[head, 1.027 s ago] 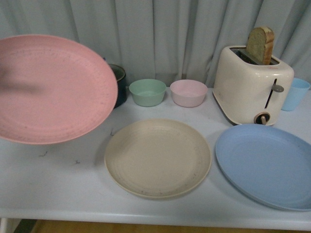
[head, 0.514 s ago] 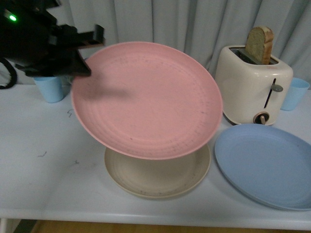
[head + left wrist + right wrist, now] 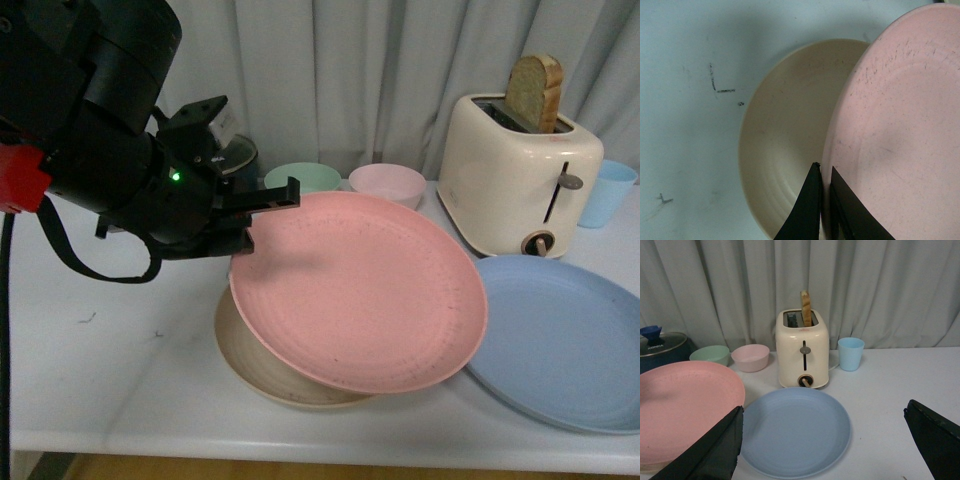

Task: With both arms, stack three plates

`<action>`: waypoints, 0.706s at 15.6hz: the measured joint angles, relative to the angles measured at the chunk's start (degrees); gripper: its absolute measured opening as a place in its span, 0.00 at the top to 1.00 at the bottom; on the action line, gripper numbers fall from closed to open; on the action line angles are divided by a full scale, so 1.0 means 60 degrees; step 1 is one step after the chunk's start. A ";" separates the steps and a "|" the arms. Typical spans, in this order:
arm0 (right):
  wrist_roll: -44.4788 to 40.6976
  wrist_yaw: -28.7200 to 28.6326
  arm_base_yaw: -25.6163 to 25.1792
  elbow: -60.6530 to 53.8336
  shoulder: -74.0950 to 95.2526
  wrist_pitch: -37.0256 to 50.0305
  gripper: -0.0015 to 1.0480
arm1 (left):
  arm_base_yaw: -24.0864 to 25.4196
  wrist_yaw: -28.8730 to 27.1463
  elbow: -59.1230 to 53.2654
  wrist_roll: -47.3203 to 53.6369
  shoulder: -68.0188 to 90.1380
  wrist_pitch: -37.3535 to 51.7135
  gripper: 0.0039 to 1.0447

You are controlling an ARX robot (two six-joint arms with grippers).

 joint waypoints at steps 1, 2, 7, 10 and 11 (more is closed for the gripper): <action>0.0000 0.0000 0.0000 0.0000 0.0000 0.0000 0.06 | 0.0007 0.0015 0.0095 -0.0022 0.0189 -0.0004 0.98; 0.0000 -0.0004 0.0000 0.0000 0.0000 0.0000 0.06 | 0.0076 -0.0022 0.0178 -0.0033 0.0390 -0.0011 0.98; 0.0000 0.0000 0.0000 0.0000 0.0000 0.0000 0.06 | 0.0495 0.0022 0.0368 -0.0087 0.1100 0.0226 0.98; 0.0000 -0.0004 0.0000 0.0000 0.0000 0.0000 0.06 | 0.0645 0.0000 0.0375 -0.0113 0.1286 0.0302 0.98; 0.0000 -0.0004 0.0000 0.0000 0.0000 0.0000 0.06 | 0.0681 -0.0011 0.0375 -0.0120 0.1377 0.0342 0.96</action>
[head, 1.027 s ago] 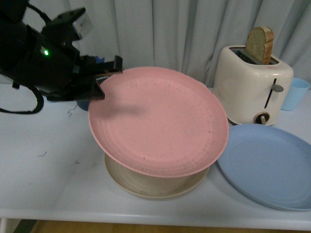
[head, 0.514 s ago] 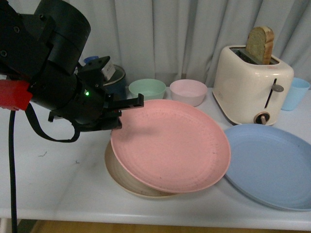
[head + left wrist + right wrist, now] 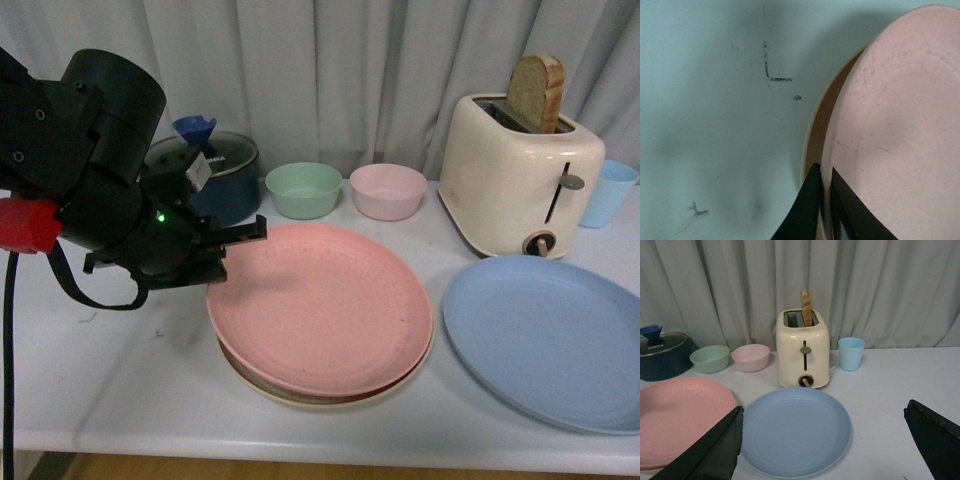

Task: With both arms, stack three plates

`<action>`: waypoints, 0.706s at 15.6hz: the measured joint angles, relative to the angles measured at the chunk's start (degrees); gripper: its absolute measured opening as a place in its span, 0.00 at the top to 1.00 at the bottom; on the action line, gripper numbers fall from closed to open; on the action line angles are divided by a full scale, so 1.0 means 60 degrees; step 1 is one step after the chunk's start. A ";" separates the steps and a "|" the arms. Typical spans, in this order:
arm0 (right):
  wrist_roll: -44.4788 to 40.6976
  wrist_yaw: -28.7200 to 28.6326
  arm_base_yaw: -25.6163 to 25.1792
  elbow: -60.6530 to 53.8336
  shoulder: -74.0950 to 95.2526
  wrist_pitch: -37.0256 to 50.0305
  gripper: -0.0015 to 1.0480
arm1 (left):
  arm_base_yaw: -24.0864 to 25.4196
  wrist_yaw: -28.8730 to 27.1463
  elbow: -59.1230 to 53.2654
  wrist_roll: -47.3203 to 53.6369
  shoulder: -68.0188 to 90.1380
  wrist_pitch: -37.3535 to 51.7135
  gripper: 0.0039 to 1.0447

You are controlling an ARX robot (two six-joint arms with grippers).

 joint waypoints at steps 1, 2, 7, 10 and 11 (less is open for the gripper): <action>0.0000 0.0004 0.0000 0.0000 0.0000 0.0000 0.06 | 0.0040 0.0051 0.0000 -0.0011 0.0029 0.0018 0.86; 0.0000 0.0004 0.0000 0.0000 0.0000 0.0000 0.06 | 0.0098 0.0113 0.0000 -0.0036 0.0011 0.0138 0.73; 0.0000 0.0000 0.0000 0.0000 0.0000 0.0000 0.06 | 0.0233 -0.0036 -0.1100 0.0153 -0.2029 0.0379 0.18; 0.0000 0.0004 0.0000 0.0000 0.0000 -0.0004 0.06 | 0.0280 -0.0750 -0.2721 0.0565 -0.5377 0.1854 0.06; 0.0000 0.0000 0.0000 0.0000 0.0000 0.0000 0.06 | 0.0280 -0.0769 -0.2707 0.0652 -0.5982 0.2018 0.06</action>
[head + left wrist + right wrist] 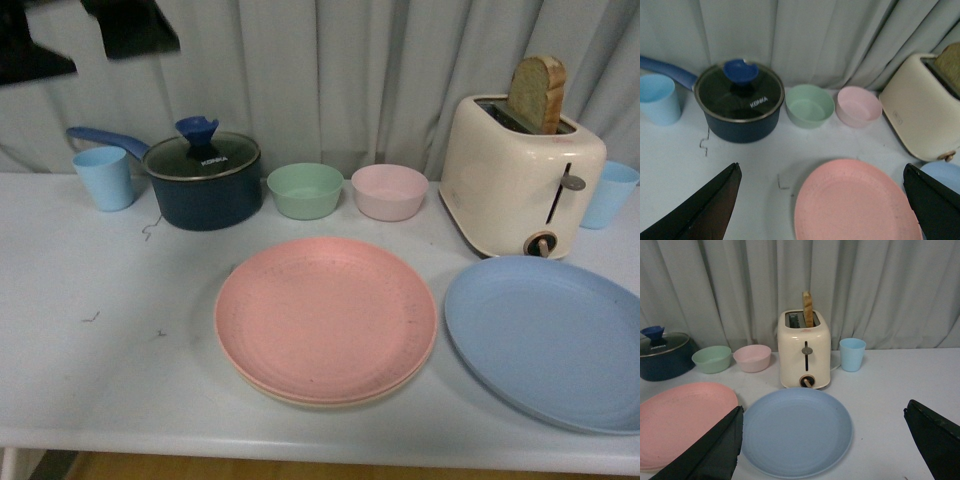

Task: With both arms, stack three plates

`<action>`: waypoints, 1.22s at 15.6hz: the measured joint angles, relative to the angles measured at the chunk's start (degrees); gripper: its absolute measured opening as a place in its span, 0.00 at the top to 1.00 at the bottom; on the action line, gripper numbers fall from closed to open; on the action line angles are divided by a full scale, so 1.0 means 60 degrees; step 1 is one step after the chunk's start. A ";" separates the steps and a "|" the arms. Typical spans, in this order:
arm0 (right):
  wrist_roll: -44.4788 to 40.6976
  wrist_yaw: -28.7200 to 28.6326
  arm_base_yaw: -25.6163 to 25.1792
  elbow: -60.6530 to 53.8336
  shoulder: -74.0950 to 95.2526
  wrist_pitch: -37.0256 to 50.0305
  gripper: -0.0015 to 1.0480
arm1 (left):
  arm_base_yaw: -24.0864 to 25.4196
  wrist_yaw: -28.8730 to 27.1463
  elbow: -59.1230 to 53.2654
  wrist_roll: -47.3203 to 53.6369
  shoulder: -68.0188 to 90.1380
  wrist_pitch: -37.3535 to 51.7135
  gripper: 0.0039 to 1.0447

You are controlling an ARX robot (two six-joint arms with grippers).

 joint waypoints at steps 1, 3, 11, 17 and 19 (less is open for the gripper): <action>0.0000 0.0004 0.0000 0.0000 0.0000 0.0000 0.06 | -0.0022 -0.0302 -0.0091 0.0182 0.0033 0.0812 0.08; 0.0000 0.0004 0.0000 0.0000 0.0000 -0.0018 0.06 | 0.0062 -0.1960 -0.2743 0.1162 0.0055 0.4867 0.32; 0.0000 0.0000 0.0000 0.0000 0.0000 0.0000 0.06 | 0.1027 -0.1311 -0.6663 0.1530 -0.3366 0.6736 0.99; 0.0000 0.0004 0.0000 0.0000 0.0000 -0.0004 0.06 | 0.1730 -0.0597 -0.7970 0.1545 -0.5763 0.5603 0.99; 0.0000 0.0000 0.0000 0.0000 0.0000 -0.0004 0.06 | 0.1730 -0.0586 -0.8247 0.1545 -0.6309 0.5319 0.99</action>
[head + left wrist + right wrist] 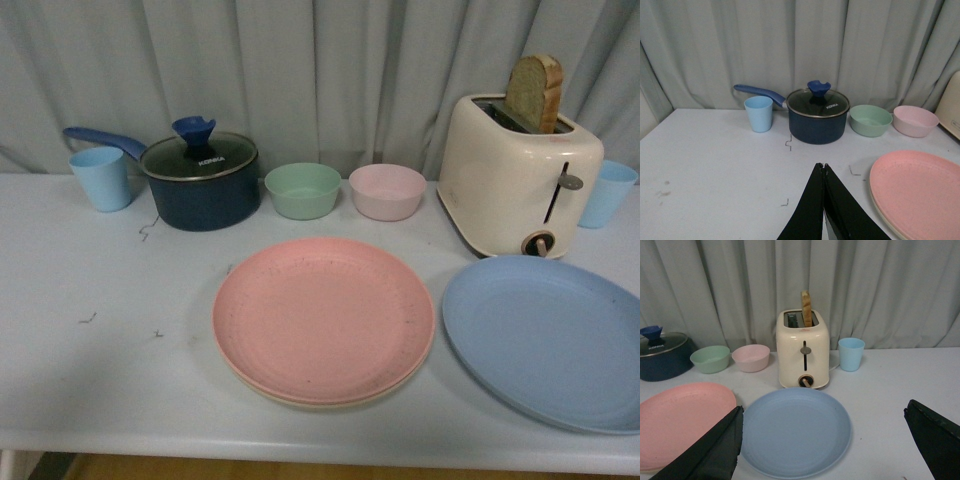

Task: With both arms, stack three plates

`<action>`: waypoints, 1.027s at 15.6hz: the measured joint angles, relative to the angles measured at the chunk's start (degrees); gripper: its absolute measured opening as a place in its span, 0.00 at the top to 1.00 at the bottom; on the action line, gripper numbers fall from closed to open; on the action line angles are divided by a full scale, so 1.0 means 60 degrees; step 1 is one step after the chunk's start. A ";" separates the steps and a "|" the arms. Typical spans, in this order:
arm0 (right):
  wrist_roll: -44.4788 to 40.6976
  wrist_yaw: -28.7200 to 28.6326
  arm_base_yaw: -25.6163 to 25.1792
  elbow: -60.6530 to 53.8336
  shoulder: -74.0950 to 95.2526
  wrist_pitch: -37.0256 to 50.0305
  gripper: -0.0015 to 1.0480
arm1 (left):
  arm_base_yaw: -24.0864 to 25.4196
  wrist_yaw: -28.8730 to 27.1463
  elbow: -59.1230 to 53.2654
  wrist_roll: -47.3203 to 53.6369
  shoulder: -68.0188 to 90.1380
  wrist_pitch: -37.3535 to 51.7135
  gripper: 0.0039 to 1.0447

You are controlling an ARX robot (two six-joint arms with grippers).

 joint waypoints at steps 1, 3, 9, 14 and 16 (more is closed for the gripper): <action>0.0000 0.0004 -0.0004 0.0000 0.0000 0.0004 0.06 | 0.0000 -0.0004 -0.0284 0.0000 0.0004 0.0477 0.99; 0.0000 0.0004 0.0000 0.0000 0.0000 -0.0004 0.06 | -0.0004 0.0011 -0.0525 0.0000 -0.0845 -0.0488 0.99; 0.0000 0.0004 0.0000 0.0000 0.0000 0.0000 0.06 | -0.0004 0.0015 -0.0532 0.0000 -0.4506 -0.3785 0.99; 0.0000 0.0004 0.0000 0.0000 0.0000 0.0000 0.06 | -0.0004 0.0015 -0.0532 0.0000 -0.5286 -0.4568 0.99; 0.0000 0.0004 0.0000 0.0000 0.0000 0.0000 0.06 | -0.0004 0.0015 -0.0532 0.0000 -0.5373 -0.4652 0.99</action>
